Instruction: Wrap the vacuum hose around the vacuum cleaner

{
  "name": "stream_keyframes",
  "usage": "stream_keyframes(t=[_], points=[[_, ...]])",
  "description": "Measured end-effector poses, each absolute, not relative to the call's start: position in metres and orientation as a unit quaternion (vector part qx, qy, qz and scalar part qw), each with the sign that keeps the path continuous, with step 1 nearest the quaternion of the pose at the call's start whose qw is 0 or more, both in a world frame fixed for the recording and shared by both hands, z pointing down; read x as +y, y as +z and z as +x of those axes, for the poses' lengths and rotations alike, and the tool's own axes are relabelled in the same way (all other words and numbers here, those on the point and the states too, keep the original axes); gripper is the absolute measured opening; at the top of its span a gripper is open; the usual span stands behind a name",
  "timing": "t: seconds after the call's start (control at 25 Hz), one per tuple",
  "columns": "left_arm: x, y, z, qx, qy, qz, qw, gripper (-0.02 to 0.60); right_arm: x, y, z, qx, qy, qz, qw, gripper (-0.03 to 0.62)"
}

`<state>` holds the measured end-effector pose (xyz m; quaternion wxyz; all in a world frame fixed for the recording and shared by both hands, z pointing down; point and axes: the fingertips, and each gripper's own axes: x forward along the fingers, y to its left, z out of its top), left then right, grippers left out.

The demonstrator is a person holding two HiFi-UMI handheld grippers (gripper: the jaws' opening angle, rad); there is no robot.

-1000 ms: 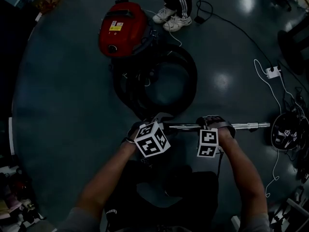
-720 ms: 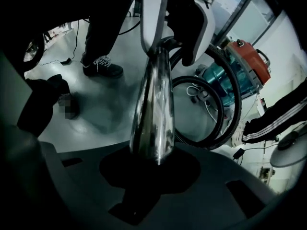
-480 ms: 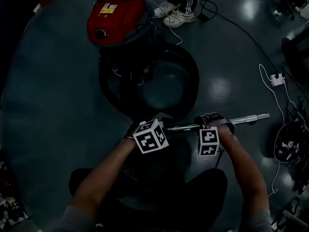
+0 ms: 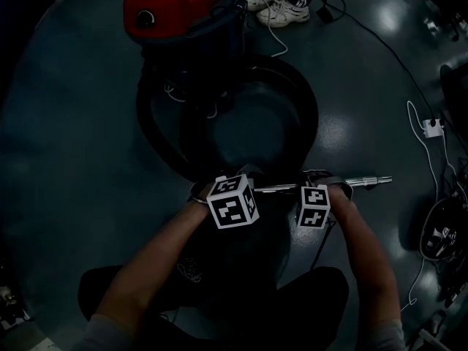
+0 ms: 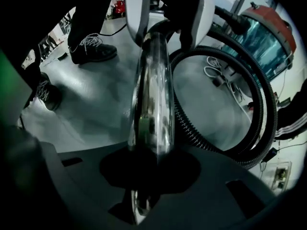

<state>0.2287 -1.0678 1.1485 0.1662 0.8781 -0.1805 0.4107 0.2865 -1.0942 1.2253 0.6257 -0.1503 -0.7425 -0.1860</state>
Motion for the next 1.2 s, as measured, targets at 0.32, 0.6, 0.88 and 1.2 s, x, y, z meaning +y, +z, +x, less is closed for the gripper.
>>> stream_keyframes(t=[0.32,0.6,0.88,1.2], points=[[-1.072,1.187,0.221,-0.164,0.415,0.876,0.183,0.199,-1.097,1.248,0.281,-0.747,-0.161,-0.141,0.629,0.098],[-1.071,1.2,0.225,-0.151,0.454,0.854,0.203,0.196,-1.094,1.254,0.285,-0.73,-0.144,-0.151,0.65,0.098],[-1.063,1.217,0.235,-0.14,0.498,0.837,0.177,0.158,-1.085,1.267,0.294,-0.728,-0.084,-0.164,0.66,0.107],[-1.061,1.232,0.232,-0.149,0.52,0.825,0.164,0.155,-1.091,1.272,0.299,-0.75,-0.056,-0.101,0.651,0.186]])
